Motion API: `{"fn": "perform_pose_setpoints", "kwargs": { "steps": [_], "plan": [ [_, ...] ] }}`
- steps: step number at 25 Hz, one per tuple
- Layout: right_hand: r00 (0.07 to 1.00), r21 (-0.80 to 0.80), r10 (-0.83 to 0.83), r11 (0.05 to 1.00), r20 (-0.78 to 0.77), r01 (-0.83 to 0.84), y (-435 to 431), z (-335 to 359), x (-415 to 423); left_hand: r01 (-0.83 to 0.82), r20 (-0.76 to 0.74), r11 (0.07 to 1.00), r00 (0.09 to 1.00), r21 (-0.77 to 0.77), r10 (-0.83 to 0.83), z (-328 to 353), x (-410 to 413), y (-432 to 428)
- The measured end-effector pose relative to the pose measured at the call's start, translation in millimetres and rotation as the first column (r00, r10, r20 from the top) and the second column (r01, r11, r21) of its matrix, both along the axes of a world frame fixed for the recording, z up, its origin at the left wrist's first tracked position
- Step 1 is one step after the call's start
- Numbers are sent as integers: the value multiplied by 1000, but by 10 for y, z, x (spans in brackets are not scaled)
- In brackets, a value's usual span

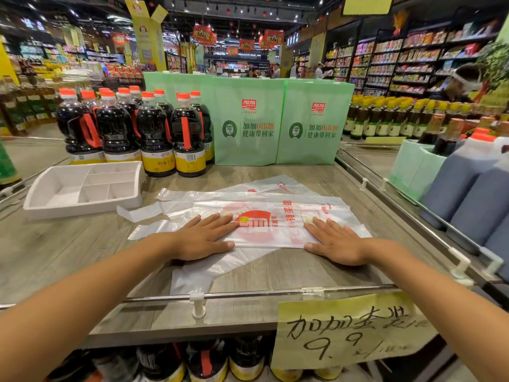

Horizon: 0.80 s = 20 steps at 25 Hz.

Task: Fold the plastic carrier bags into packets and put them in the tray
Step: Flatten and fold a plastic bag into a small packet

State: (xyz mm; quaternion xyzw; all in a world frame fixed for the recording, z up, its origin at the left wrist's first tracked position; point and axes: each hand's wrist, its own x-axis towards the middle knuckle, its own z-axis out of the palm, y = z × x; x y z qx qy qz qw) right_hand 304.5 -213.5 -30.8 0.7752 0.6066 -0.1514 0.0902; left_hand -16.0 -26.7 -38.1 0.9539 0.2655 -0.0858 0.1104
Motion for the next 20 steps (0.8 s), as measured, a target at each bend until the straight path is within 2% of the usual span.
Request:
{"fn": "perform_pose_setpoints", "kwargs": {
  "steps": [4,9,12,17,20],
  "plan": [
    [1000,68,-17,997,-18,18,-123,-6,25,-7,114,1000,993,-9,8,-41,-25,22],
    [995,343,79,938,-56,-55,-247,81,-25,-3,241,997,970,77,-15,-7,-19,26],
    [989,415,136,904,-51,-103,-244,127,-110,-16,283,995,959,99,-13,27,-14,14],
    [998,445,34,896,-53,-7,-284,205,-155,30,366,981,925,193,-100,103,-72,-12],
    [999,511,-23,859,-22,31,-289,222,-156,16,426,971,897,238,-119,141,-85,-10]
  ]
}}
